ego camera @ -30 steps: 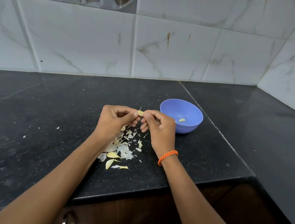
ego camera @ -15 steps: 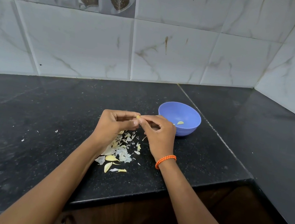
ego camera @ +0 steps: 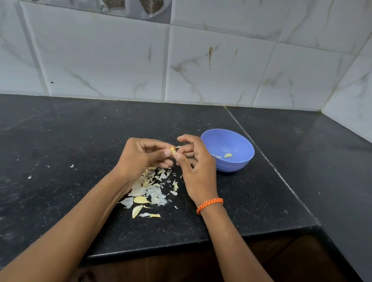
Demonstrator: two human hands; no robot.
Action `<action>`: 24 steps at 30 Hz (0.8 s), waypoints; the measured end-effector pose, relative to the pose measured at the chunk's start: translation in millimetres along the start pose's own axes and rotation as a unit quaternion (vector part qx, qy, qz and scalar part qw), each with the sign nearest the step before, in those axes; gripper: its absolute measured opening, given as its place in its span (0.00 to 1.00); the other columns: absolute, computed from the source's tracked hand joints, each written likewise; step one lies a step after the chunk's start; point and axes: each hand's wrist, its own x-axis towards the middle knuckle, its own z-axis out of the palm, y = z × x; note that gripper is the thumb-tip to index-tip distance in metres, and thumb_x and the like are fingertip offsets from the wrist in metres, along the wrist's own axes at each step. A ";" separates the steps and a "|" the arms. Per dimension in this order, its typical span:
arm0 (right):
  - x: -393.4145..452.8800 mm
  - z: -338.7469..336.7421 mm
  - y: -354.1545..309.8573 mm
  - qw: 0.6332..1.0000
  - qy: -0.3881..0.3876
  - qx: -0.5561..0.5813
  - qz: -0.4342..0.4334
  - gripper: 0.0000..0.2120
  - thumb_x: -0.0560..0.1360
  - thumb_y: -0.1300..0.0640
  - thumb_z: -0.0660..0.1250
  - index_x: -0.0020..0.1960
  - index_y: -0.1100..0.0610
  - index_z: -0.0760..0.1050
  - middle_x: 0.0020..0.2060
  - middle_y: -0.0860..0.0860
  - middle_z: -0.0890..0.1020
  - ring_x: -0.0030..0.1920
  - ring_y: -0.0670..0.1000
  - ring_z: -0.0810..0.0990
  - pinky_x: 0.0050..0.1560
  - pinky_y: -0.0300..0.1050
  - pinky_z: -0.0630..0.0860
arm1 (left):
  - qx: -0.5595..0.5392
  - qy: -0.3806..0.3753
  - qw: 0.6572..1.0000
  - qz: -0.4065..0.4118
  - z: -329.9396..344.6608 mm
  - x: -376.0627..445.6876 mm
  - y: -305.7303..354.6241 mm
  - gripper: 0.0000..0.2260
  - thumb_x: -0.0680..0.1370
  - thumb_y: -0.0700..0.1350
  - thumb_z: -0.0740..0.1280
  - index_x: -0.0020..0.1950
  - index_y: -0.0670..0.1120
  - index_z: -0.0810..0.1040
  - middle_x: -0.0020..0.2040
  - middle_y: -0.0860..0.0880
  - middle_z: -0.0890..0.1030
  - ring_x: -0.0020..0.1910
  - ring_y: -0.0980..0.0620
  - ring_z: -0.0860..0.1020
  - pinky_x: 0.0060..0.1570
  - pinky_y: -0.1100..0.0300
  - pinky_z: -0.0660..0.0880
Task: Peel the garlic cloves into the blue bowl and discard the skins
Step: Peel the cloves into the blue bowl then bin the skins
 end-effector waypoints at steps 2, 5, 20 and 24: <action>-0.2 -1.2 0.5 1.000 -0.001 -0.011 -0.012 0.15 0.82 0.63 0.71 0.66 0.52 0.83 0.47 0.50 0.84 0.50 0.50 0.84 0.50 0.45 0.84 | 0.008 0.006 1.000 -0.002 -0.2 0.2 -0.8 0.08 0.78 0.36 0.76 0.56 0.36 0.87 0.44 0.34 0.87 0.38 0.45 0.87 0.44 0.57 0.87; -0.8 -1.3 1.9 1.000 0.012 -0.021 0.001 0.11 0.80 0.63 0.74 0.60 0.54 0.87 0.49 0.48 0.87 0.50 0.48 0.86 0.50 0.42 0.84 | 0.017 0.021 1.000 -0.001 -0.4 -0.3 -1.4 0.07 0.76 0.39 0.79 0.51 0.38 0.88 0.43 0.35 0.87 0.37 0.44 0.87 0.42 0.55 0.87; -1.6 -5.3 -5.1 0.989 0.015 0.123 0.080 0.06 0.76 0.65 0.78 0.52 0.63 0.84 0.44 0.56 0.88 0.44 0.55 0.89 0.45 0.45 0.86 | 0.073 -0.003 0.995 0.061 3.4 0.5 -6.2 0.05 0.82 0.38 0.73 0.51 0.36 0.85 0.43 0.39 0.87 0.42 0.43 0.86 0.50 0.52 0.86; -0.3 -6.6 0.4 0.989 0.028 0.117 0.090 0.07 0.78 0.67 0.75 0.55 0.62 0.84 0.46 0.55 0.88 0.46 0.53 0.88 0.47 0.43 0.85 | 0.097 -0.021 0.994 0.051 3.5 0.2 -5.5 0.09 0.84 0.32 0.68 0.57 0.40 0.88 0.49 0.43 0.90 0.50 0.41 0.88 0.55 0.53 0.86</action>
